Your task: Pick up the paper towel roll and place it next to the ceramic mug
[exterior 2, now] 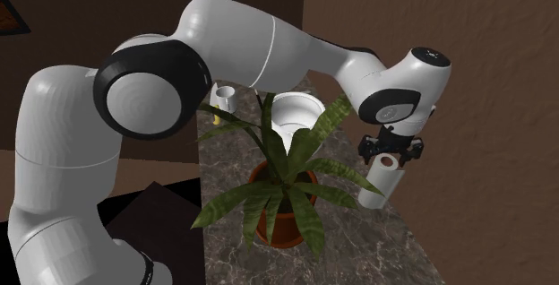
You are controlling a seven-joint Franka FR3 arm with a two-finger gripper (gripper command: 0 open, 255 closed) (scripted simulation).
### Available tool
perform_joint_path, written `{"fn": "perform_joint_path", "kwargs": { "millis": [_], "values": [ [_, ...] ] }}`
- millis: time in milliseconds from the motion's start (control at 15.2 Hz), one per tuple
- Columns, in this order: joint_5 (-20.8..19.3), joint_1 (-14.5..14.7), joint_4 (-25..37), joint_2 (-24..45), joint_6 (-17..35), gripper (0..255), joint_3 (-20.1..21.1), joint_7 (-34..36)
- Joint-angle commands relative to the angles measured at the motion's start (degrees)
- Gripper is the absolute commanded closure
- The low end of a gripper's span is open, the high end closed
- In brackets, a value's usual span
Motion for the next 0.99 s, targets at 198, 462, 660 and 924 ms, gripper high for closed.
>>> {"fn": "perform_joint_path", "kwargs": {
  "millis": [198, 462, 660, 924],
  "values": [
    [0.05, 0.00, -0.03, 0.07, 0.11, 0, 0.03, -0.01],
    [0.04, 0.00, -0.03, 0.06, 0.10, 255, 0.03, 0.00],
    [0.05, -0.01, 0.00, 0.08, 0.10, 255, 0.03, -0.01],
    [0.05, -0.01, -0.01, 0.09, 0.11, 255, 0.04, 0.00]
  ]
}}
